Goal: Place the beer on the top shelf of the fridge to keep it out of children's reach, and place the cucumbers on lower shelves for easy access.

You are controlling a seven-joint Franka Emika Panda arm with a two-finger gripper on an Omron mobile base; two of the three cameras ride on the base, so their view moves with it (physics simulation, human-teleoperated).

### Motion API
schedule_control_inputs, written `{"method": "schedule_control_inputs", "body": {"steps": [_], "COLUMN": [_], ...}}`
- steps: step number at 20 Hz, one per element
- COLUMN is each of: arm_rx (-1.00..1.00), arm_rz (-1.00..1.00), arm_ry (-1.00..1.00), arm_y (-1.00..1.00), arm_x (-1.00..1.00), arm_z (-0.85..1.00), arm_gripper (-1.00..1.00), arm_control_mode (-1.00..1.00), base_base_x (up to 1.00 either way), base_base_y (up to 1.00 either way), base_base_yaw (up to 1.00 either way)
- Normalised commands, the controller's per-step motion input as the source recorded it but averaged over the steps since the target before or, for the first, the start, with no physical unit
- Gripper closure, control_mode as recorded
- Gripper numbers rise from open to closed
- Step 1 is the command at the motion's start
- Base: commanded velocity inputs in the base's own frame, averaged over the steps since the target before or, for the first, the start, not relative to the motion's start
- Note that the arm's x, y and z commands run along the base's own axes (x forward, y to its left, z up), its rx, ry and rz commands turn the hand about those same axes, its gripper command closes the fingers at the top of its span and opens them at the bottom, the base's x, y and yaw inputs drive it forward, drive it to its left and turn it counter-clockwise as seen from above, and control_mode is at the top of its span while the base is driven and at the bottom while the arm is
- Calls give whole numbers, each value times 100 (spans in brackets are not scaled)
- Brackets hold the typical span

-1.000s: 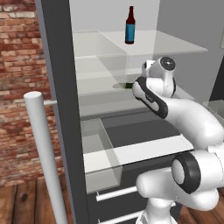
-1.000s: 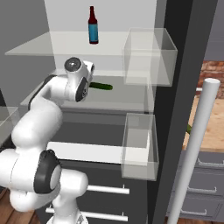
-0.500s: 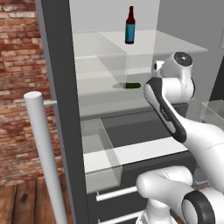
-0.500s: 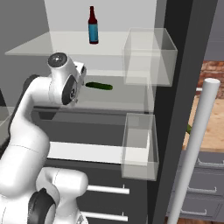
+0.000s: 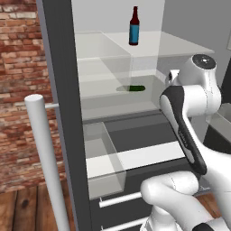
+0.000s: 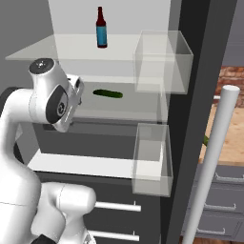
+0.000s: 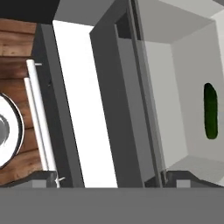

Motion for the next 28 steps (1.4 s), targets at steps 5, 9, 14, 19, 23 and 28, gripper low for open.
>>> {"method": "schedule_control_inputs", "body": {"steps": [5,9,14,19,23,28], "arm_rx": [-4,-1,-2,-4,-4,-3], "arm_rz": [0,0,0,0,0,0], "arm_ry": [11,8,6,2,2,2], "arm_y": [0,0,0,6,12,8], "arm_x": [-65,-65,-54,-22,-6,-10], "arm_z": [14,25,24,16,20,7], "arm_gripper": [-100,-100,-100,-100,-100,-100], "arm_control_mode": [-100,-100,-100,-100,-100,100], "base_base_x": [0,0,0,0,0,-14], "base_base_y": [0,0,0,0,0,0], "base_base_yaw": [0,0,0,0,0,0]}}
